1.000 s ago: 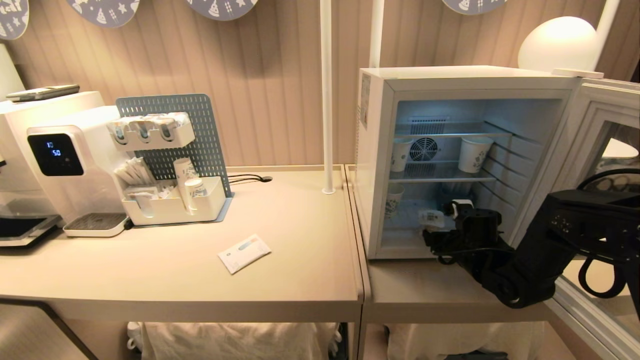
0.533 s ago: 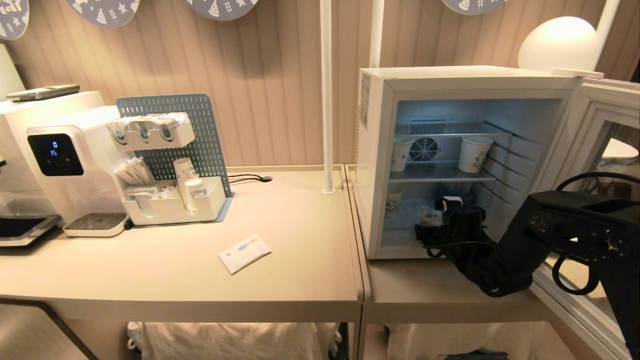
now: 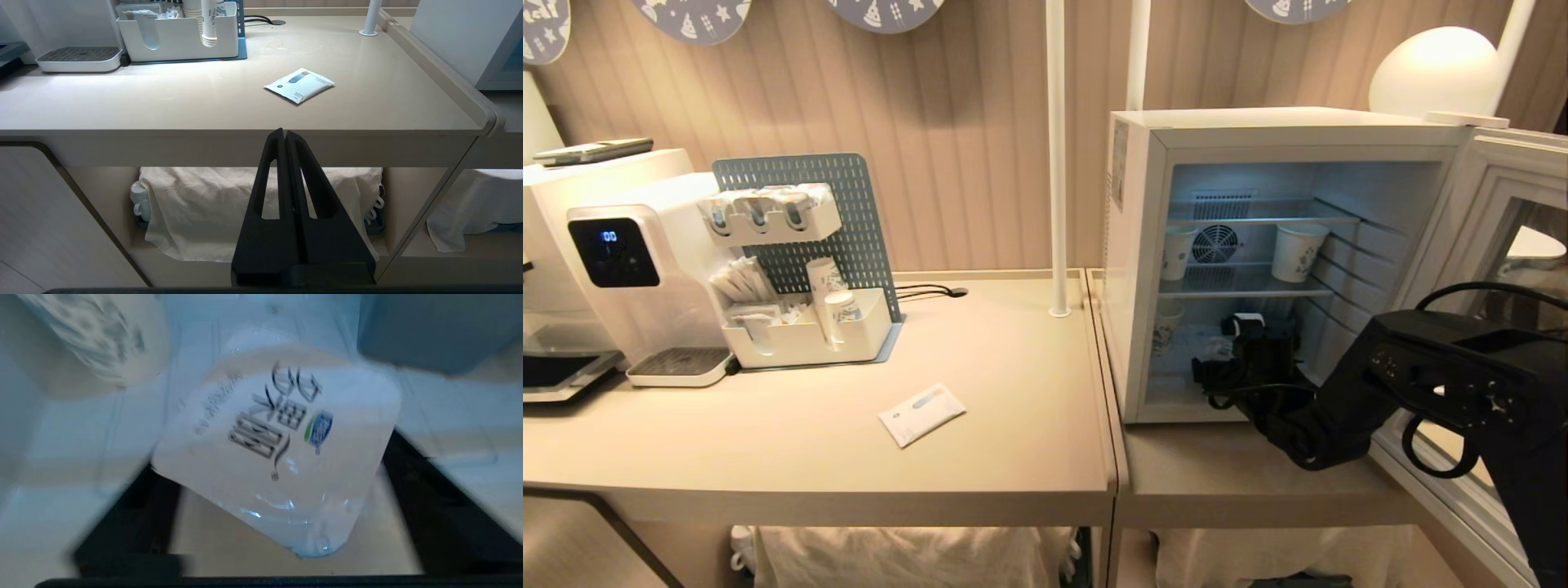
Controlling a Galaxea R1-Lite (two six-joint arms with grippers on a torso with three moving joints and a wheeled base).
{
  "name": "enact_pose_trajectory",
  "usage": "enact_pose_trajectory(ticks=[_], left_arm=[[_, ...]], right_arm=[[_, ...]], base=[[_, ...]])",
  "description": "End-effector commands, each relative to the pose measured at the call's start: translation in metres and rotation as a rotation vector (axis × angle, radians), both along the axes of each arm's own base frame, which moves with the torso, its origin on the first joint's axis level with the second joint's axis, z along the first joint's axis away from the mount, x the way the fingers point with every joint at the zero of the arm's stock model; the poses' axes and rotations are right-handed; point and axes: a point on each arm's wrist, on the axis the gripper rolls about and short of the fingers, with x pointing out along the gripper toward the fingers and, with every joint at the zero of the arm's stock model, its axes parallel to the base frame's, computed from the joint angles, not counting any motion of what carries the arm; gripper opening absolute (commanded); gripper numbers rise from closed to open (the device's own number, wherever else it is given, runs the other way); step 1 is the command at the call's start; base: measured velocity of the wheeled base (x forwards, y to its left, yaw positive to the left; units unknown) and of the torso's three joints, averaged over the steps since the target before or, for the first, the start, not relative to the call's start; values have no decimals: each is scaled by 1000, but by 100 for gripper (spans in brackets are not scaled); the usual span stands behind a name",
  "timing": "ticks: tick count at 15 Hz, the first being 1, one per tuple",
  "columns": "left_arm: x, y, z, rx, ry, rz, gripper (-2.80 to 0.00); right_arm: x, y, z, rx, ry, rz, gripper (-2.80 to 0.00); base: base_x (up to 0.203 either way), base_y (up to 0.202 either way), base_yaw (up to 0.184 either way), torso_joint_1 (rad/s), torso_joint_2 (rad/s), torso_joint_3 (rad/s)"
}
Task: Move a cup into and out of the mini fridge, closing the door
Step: Take the yoghurt out of the freezer
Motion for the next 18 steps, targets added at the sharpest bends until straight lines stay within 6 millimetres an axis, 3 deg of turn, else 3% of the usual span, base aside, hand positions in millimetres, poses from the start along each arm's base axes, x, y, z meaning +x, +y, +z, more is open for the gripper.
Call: enact_pose_trajectory(ticks=[1,6,9,14,18], left_arm=[[0,0,0,0,1,0,-280],[0,0,0,0,1,0,-280],[0,0,0,0,1,0,-280],[0,0,0,0,1,0,-280],[0,0,0,0,1,0,-280]], right_arm=[[1,0,-1,-1,2,-3,-280],[-13,-3,11,12,9,-6,-280],[-41,-5,46,46,-14,-2,-280],[-133,-2,130,70,-130,20,-280],[-221,-29,202,17,-336,-248,-280]], base=[[0,0,0,0,0,0],[0,0,0,0,0,0],[0,0,0,0,0,0],[0,0,0,0,0,0],[0,0,0,0,0,0]])
